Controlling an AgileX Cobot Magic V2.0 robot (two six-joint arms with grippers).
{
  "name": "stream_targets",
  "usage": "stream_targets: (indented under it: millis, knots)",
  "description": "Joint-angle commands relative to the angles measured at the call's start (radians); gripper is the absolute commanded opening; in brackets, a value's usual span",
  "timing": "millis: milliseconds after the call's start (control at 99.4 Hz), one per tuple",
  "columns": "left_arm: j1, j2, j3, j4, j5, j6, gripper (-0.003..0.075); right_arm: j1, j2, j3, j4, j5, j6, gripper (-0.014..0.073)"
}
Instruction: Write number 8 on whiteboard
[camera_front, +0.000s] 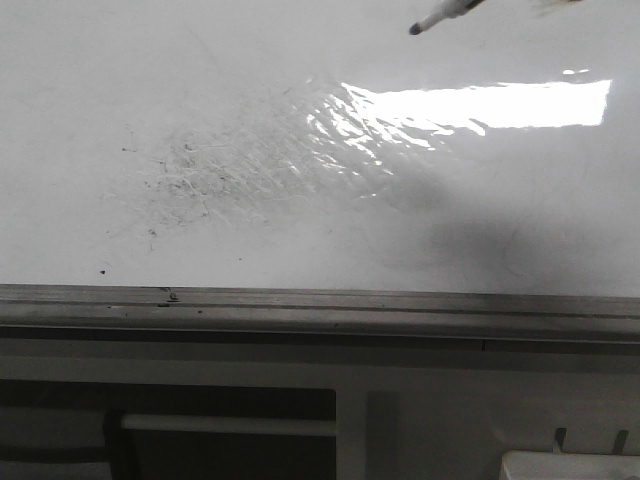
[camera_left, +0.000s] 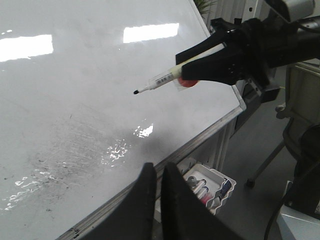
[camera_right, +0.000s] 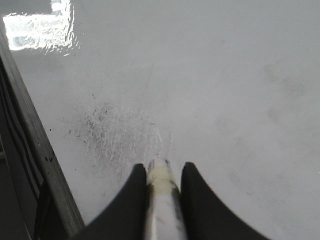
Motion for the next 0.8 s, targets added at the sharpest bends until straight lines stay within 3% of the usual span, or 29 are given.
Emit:
stream_targets:
  millis: [0, 121, 282, 443, 473, 543, 563, 634, 714, 795]
  knots:
    - [0.003, 0.006, -0.026, -0.044, -0.047, -0.013, -0.0020, -0.009, 0.062, -0.094, -0.010, -0.026, -0.003, -0.0060]
    - [0.003, 0.006, -0.026, -0.044, -0.045, -0.013, -0.0020, -0.034, 0.092, -0.174, -0.084, 0.104, -0.003, -0.0059]
    - [0.003, 0.006, -0.026, -0.046, -0.041, -0.013, -0.0020, -0.040, 0.065, -0.293, -0.412, 0.457, -0.001, -0.0059]
    - [0.003, 0.006, -0.026, -0.046, -0.041, -0.013, -0.0020, -0.040, 0.020, -0.388, -0.665, 0.666, 0.122, -0.0060]
    - [0.003, 0.006, -0.026, -0.046, -0.043, -0.013, -0.0020, -0.040, 0.013, -0.400, -0.702, 0.674, 0.182, -0.0060]
    - [0.003, 0.006, -0.026, -0.046, -0.045, -0.013, -0.0020, -0.042, 0.003, -0.419, -0.743, 0.623, 0.471, -0.0059]
    - [0.003, 0.006, -0.026, -0.046, -0.047, -0.013, -0.0020, -0.047, -0.003, -0.424, -0.743, 0.588, 0.635, -0.0059]
    - [0.003, 0.006, -0.026, -0.046, -0.059, -0.013, -0.0020, -0.049, -0.018, -0.410, -0.771, 0.515, 0.963, -0.0058]
    - [0.003, 0.006, -0.026, -0.046, -0.066, -0.013, -0.0020, -0.049, -0.036, -0.361, -0.771, 0.422, 1.070, -0.0039]
    - [0.003, 0.006, -0.026, -0.046, -0.066, -0.013, -0.0020, -0.049, -0.060, -0.267, -0.771, 0.295, 1.075, -0.0038]
